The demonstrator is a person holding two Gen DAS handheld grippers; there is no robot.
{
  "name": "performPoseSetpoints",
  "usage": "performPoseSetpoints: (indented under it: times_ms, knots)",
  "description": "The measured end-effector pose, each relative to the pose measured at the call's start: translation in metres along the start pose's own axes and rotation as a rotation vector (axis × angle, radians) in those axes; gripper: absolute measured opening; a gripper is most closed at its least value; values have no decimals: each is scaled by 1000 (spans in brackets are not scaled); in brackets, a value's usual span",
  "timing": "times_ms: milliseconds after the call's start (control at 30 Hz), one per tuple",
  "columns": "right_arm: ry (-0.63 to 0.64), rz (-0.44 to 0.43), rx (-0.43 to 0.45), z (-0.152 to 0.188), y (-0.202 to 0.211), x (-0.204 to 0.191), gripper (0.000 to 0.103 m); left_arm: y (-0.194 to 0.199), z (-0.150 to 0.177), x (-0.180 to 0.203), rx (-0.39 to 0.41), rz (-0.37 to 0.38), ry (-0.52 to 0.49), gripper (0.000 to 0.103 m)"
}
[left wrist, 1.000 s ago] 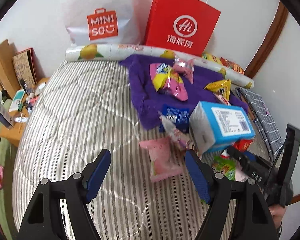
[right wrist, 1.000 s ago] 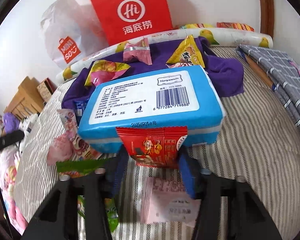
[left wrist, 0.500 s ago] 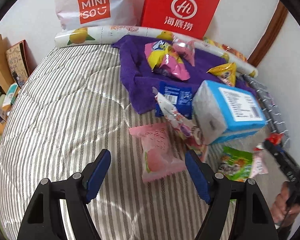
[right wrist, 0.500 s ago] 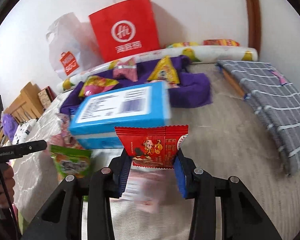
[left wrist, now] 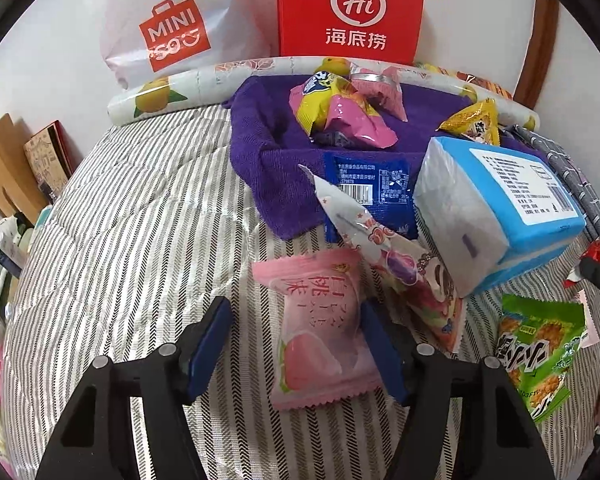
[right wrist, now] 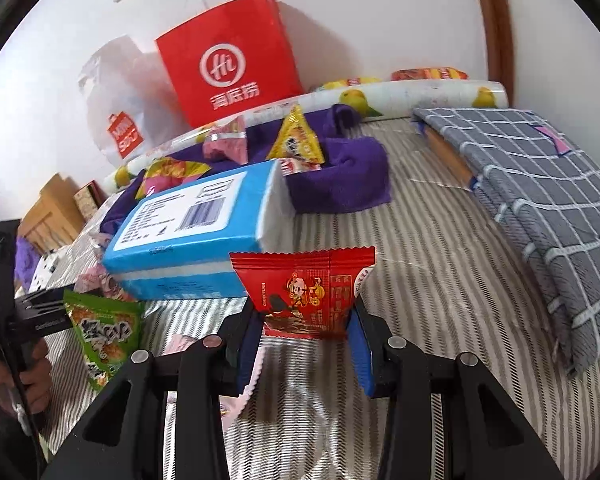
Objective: Organize snacks
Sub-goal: 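Grasp the red candy packet with the right tool while the left tool grasps the pink peach candy bag, then carry both held packets up over the purple towel with both tools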
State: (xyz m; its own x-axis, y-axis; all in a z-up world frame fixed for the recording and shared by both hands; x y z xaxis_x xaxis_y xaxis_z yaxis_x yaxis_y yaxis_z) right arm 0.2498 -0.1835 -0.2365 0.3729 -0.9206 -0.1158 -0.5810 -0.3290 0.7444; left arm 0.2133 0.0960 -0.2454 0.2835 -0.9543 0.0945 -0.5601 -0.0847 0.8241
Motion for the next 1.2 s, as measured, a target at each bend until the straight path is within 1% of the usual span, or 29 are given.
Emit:
performPoseSetpoints:
  times_ms: [133, 267, 367, 400, 467, 500, 600, 700, 800, 933, 1100, 1200]
  knots:
    - [12, 29, -42, 1, -7, -1, 40, -1, 0, -1, 0, 2, 2, 65]
    - [12, 39, -45, 3, -8, -1, 40, 0, 0, -2, 2, 0, 9, 63]
    - [0, 31, -36, 3, -7, 1, 40, 2, -1, -6, 14, -13, 31, 49]
    - [-2, 29, -37, 3, -7, 2, 40, 3, -2, -8, 20, -18, 41, 39]
    - [0, 31, -40, 3, -7, 1, 40, 4, -2, -11, 21, -6, 59, 38]
    - [2, 33, -41, 3, -7, 1, 40, 4, -3, -12, 21, 5, 68, 35]
    - [10, 43, -44, 3, -7, 0, 40, 6, -3, -17, 12, 40, 98, 34]
    - [17, 57, -44, 3, -6, -1, 40, 10, -2, -22, -13, 80, 138, 34]
    - [24, 71, -36, 3, -4, -2, 40, 18, -1, -28, -10, 71, 152, 34]
    - [11, 100, -17, 3, 3, 1, 40, 33, -4, -33, 21, 84, 136, 34]
    - [5, 108, -23, 4, 15, -2, 40, 55, -10, -33, 43, 106, 126, 34]
    - [1, 84, -2, -4, 30, -11, 40, 67, -15, -25, 56, 124, 115, 34]
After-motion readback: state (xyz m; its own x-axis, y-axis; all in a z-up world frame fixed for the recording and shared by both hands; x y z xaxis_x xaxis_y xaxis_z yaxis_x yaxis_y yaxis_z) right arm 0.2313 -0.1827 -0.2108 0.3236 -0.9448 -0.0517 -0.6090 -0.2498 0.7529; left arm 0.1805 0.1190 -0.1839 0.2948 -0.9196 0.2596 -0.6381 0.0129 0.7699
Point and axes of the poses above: each gripper's, at about its wrist camera, not at the fingertips, and y roughly against the way its jaws point, x to its right, z to its underside, the point moved 7 cm from there along -y, roughly the way its jaws point, and after that the axes turned 12 degrees about y, right-handed, at the moved point
